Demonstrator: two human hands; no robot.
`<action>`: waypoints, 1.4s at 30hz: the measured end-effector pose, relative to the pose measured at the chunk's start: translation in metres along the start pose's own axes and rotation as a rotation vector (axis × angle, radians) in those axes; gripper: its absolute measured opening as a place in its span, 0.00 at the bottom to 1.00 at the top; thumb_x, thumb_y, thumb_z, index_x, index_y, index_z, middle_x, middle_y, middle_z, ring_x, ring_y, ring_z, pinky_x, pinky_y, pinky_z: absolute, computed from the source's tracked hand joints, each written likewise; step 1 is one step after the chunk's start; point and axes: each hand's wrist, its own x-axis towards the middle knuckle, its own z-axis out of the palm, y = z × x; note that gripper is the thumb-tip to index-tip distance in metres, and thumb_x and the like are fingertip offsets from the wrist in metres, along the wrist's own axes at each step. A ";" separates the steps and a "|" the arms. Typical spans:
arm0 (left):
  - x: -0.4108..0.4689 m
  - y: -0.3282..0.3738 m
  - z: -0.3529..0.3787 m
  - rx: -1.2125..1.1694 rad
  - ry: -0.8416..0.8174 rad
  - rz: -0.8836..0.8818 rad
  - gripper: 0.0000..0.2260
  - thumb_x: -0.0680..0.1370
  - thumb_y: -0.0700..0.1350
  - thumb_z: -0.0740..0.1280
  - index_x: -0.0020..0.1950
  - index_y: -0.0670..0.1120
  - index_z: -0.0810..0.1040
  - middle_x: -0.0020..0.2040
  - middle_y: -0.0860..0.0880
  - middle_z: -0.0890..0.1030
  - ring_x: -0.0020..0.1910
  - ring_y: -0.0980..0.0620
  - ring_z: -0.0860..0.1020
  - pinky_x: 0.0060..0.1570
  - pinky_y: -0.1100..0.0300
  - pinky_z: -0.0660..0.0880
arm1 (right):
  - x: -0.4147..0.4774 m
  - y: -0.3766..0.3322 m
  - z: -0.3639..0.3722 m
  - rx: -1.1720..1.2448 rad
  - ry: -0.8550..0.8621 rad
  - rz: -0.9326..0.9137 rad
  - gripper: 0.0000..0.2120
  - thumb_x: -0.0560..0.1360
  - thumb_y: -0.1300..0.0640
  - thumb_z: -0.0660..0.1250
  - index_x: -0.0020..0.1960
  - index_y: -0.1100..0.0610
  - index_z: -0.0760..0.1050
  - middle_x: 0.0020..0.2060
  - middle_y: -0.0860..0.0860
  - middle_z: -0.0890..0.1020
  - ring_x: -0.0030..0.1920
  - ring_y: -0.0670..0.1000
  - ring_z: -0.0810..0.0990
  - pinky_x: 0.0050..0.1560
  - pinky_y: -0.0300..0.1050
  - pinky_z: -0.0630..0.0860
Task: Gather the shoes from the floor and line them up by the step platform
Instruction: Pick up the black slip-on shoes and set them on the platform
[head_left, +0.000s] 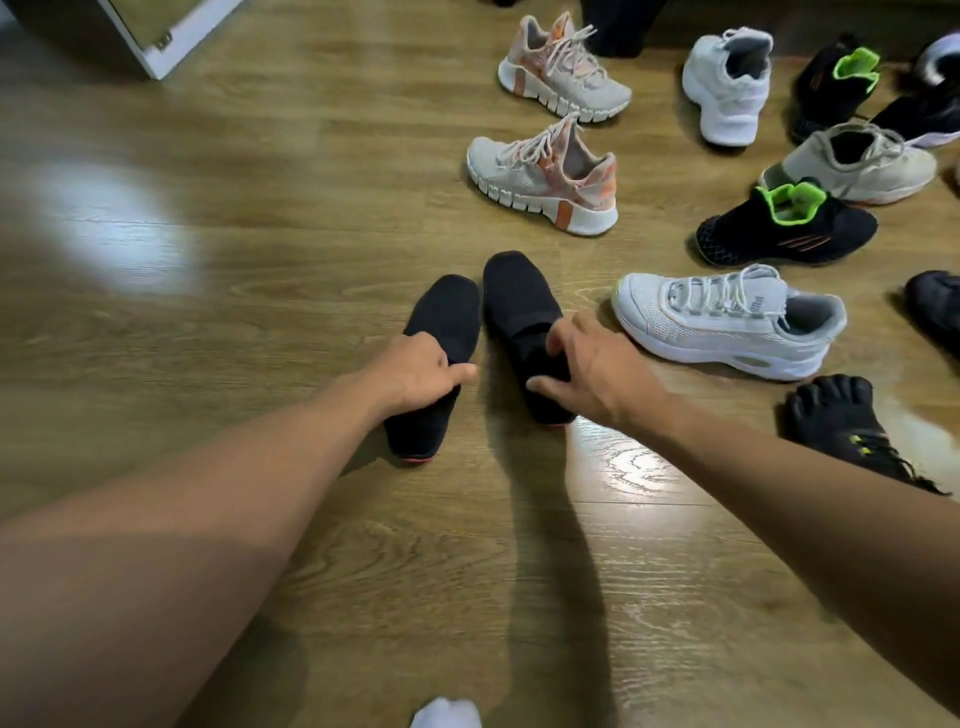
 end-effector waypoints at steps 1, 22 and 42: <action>-0.004 0.001 0.001 0.130 -0.027 0.030 0.25 0.74 0.66 0.62 0.32 0.45 0.73 0.31 0.48 0.76 0.33 0.46 0.75 0.36 0.56 0.71 | -0.004 0.001 0.004 -0.142 -0.018 -0.049 0.24 0.68 0.34 0.67 0.53 0.51 0.69 0.49 0.50 0.74 0.46 0.53 0.74 0.47 0.49 0.67; -0.038 0.031 -0.020 -0.181 0.100 -0.011 0.10 0.77 0.46 0.67 0.43 0.39 0.78 0.49 0.39 0.80 0.52 0.40 0.77 0.46 0.55 0.71 | -0.013 -0.063 -0.058 0.274 -0.172 0.158 0.10 0.76 0.54 0.66 0.50 0.60 0.78 0.45 0.59 0.81 0.50 0.62 0.79 0.40 0.44 0.67; -0.487 0.178 -0.428 -0.389 -0.078 -0.279 0.09 0.71 0.38 0.74 0.49 0.40 0.80 0.47 0.41 0.82 0.39 0.42 0.83 0.38 0.48 0.82 | -0.098 -0.353 -0.604 -0.196 -0.386 -0.396 0.15 0.76 0.53 0.58 0.61 0.54 0.75 0.52 0.58 0.79 0.50 0.61 0.79 0.43 0.47 0.69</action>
